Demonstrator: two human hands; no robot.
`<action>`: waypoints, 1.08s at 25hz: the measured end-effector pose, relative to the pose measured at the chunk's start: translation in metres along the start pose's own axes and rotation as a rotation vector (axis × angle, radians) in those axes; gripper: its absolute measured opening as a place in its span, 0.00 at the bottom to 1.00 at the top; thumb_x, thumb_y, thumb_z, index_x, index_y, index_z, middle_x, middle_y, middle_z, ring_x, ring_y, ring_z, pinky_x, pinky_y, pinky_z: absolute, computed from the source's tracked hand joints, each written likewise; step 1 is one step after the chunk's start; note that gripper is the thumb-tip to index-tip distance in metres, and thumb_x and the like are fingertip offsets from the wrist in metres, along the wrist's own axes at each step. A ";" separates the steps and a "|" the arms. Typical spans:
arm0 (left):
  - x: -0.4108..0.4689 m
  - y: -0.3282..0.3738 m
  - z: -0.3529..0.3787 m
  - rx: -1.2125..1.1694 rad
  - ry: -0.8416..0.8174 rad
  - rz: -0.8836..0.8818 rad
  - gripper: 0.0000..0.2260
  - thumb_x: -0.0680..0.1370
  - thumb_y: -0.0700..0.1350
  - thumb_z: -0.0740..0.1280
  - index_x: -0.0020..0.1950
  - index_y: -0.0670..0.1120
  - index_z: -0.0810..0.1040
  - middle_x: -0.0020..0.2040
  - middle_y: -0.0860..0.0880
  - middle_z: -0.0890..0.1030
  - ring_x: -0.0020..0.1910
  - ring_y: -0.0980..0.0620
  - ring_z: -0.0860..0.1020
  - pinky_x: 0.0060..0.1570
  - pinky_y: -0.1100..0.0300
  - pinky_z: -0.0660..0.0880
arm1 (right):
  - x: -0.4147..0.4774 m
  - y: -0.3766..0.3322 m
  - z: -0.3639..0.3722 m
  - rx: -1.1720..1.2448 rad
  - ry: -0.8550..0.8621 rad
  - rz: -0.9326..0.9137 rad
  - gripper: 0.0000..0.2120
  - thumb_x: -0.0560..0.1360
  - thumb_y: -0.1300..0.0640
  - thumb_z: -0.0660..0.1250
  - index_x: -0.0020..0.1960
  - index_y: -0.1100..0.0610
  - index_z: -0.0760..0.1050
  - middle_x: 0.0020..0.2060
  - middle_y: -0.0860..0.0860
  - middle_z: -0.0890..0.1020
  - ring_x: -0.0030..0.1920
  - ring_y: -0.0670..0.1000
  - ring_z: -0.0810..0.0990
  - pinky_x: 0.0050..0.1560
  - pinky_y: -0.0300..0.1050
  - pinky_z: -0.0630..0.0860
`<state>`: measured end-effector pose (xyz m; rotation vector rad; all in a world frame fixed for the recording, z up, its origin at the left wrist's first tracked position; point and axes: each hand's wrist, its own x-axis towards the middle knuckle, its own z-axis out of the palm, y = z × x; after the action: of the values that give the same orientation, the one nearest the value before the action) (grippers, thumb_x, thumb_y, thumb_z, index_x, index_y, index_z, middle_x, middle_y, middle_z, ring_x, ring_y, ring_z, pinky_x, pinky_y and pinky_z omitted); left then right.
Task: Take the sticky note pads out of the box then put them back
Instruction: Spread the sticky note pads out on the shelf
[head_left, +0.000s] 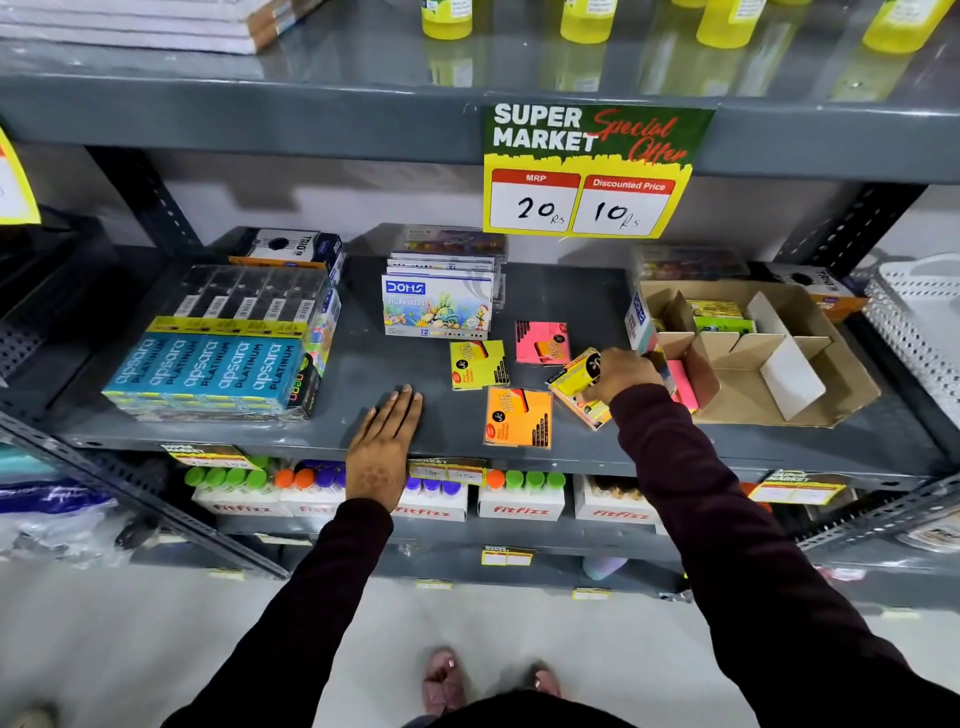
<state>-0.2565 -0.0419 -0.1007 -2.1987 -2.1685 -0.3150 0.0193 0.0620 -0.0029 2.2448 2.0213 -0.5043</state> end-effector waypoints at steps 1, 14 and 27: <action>0.000 0.001 0.000 0.000 -0.004 0.000 0.37 0.69 0.25 0.61 0.75 0.46 0.54 0.77 0.47 0.59 0.75 0.48 0.59 0.74 0.53 0.53 | -0.002 -0.001 0.001 -0.011 0.027 -0.002 0.23 0.68 0.55 0.76 0.57 0.64 0.75 0.59 0.62 0.79 0.60 0.62 0.78 0.59 0.52 0.77; -0.001 -0.002 0.000 -0.077 -0.004 0.022 0.33 0.73 0.29 0.62 0.75 0.46 0.56 0.76 0.45 0.60 0.74 0.46 0.61 0.73 0.52 0.56 | -0.018 -0.031 -0.016 0.244 0.214 -0.204 0.11 0.74 0.67 0.66 0.55 0.61 0.80 0.55 0.59 0.83 0.57 0.60 0.81 0.58 0.49 0.77; -0.002 -0.001 -0.002 -0.053 -0.014 0.010 0.38 0.68 0.25 0.58 0.75 0.46 0.54 0.77 0.46 0.59 0.74 0.48 0.61 0.74 0.52 0.56 | -0.012 -0.087 0.054 -0.083 0.270 -0.650 0.27 0.75 0.73 0.57 0.72 0.57 0.66 0.71 0.56 0.72 0.70 0.54 0.72 0.68 0.50 0.72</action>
<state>-0.2573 -0.0438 -0.0995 -2.2455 -2.1804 -0.3616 -0.0771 0.0465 -0.0364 1.6393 2.8462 -0.1422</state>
